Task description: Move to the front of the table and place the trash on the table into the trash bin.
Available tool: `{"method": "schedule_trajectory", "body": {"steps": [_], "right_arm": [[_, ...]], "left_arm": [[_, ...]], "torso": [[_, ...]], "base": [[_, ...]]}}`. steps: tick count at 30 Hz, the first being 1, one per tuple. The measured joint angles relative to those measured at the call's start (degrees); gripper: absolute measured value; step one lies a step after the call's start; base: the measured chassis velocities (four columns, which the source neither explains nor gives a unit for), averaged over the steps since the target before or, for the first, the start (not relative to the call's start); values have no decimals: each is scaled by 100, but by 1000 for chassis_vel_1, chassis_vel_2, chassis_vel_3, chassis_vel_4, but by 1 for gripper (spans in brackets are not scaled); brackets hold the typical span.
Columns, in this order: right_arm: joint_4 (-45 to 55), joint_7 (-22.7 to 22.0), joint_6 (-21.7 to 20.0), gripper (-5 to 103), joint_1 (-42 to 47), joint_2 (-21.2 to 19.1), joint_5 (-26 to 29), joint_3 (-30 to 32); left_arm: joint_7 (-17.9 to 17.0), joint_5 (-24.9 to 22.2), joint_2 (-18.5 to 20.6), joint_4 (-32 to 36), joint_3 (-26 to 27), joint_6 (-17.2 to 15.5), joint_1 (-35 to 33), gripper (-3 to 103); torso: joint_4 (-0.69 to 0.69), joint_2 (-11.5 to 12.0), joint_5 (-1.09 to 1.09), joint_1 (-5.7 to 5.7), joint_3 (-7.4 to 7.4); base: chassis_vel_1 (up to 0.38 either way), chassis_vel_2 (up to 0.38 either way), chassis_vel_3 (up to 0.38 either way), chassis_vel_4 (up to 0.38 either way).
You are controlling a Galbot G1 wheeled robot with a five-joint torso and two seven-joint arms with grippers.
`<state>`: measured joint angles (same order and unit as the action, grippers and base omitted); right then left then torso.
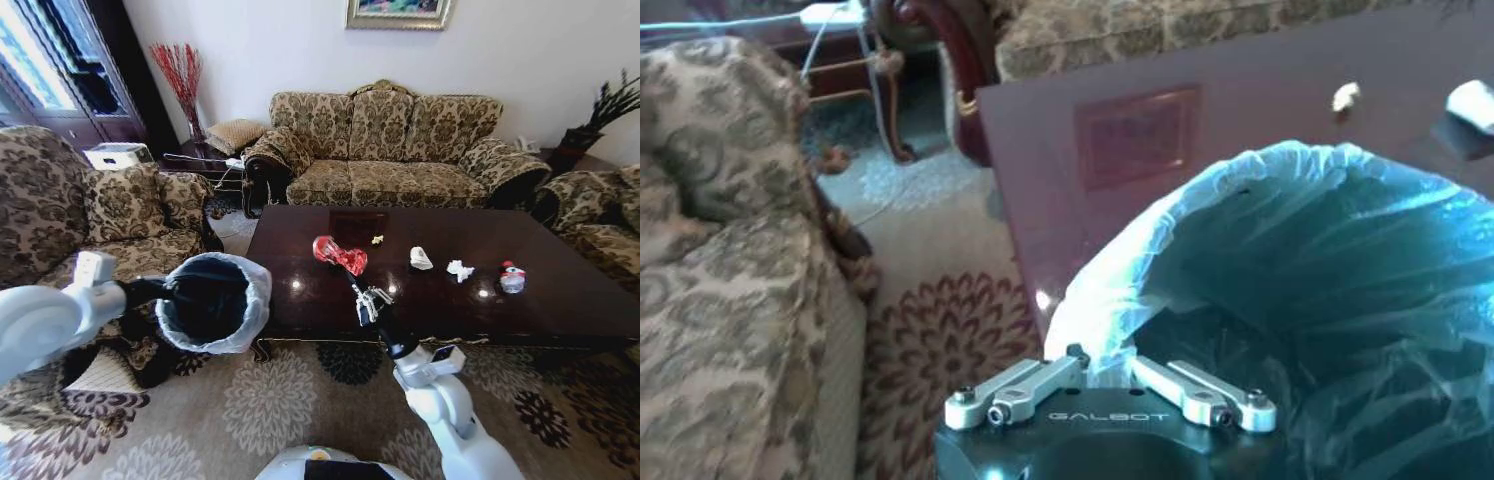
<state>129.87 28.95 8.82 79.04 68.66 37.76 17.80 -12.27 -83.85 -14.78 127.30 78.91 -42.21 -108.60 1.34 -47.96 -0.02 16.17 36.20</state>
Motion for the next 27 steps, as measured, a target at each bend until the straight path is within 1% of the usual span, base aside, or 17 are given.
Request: {"method": "schedule_trajectory", "body": {"steps": [2, 4, 5, 8, 9, 11, 12, 14, 16, 17, 18, 19, 21, 23, 26, 27], "right_arm": [[142, 37, -178, 1, -160, -101, 51, -177], [150, 32, -273, 1, -347, -163, -36, -381], [150, 32, -273, 1, -347, -163, -36, -381], [36, 24, -315, 1, -536, -213, -260, -725], [36, 24, -315, 1, -536, -213, -260, -725], [-7, 21, -327, 1, -555, -186, -444, -834], [-38, 2, -332, 1, -543, -140, -596, -902], [-62, -14, -333, 1, -547, -123, -650, -945], [-151, -99, -337, 1, -590, -79, -819, -1167], [-188, -120, -343, 1, -612, -52, -893, -1293], [-188, -120, -343, 1, -612, -52, -893, -1293], [-198, -124, -351, -2, -621, -35, -938, -1343], [-192, -121, -383, 8, -633, 3, -1017, -1433], [-175, -120, -395, 8, -634, 6, -1026, -1449], [-128, -120, -408, 24, -629, -20, -1028, -1425], [-128, -120, -408, 24, -629, -20, -1028, -1425]], "left_arm": [[-126, -200, 286, 114, -127, -4, 303, 0], [-243, -396, 509, 292, -178, -4, 461, 0], [-243, -396, 509, 292, -178, -4, 461, 0], [-507, -865, 741, 660, -208, -6, 672, 0], [-507, -865, 741, 660, -208, -6, 672, 0], [-542, -963, 877, 734, -273, -5, 754, 0], [-545, -974, 946, 732, -314, -5, 763, 0], [-546, -974, 951, 742, -321, -5, 762, 0], [-541, -973, 909, 800, -323, -6, 744, 0], [-534, -971, 881, 817, -317, -6, 740, 0], [-534, -971, 881, 817, -317, -6, 740, 0], [-534, -967, 868, 818, -312, -5, 739, 0], [-535, -953, 855, 807, -307, -5, 737, 0], [-534, -948, 853, 798, -306, -5, 737, 0], [-534, -921, 831, 807, -304, -1, 736, 0], [-534, -921, 831, 807, -304, -1, 736, 0]], "torso": [[0, 0, 4, 0, 0], [-1, 0, 6, 0, 0], [-1, 0, 6, 0, 0], [2, 0, 4, 0, 0], [2, 0, 4, 0, 0], [2, 0, 3, 0, 0], [-3, 0, 3, 0, 0], [-3, 0, 3, 0, 0], [3, 0, 2, 1, 0], [3, 0, 1, 0, 0], [3, 0, 1, 0, 0], [2, 0, 1, 0, 0], [1, 0, 2, 0, 0], [1, 0, 2, 0, 0], [0, 0, 1, 0, 0], [0, 0, 1, 0, 0]], "base": [[0, 0, 0, 0], [0, 0, 0, 0], [0, 0, 0, 0], [0, 0, 0, 0], [0, 0, 0, 0], [0, 0, 0, 0], [0, 0, 0, 0], [0, 0, 0, 0], [0, 0, 0, 0], [0, 0, 0, 0], [0, 0, 0, 0], [0, 0, 0, 0], [0, 0, 0, 0], [0, 0, 0, 0], [0, 0, 0, 0], [0, 0, 0, 0]]}}
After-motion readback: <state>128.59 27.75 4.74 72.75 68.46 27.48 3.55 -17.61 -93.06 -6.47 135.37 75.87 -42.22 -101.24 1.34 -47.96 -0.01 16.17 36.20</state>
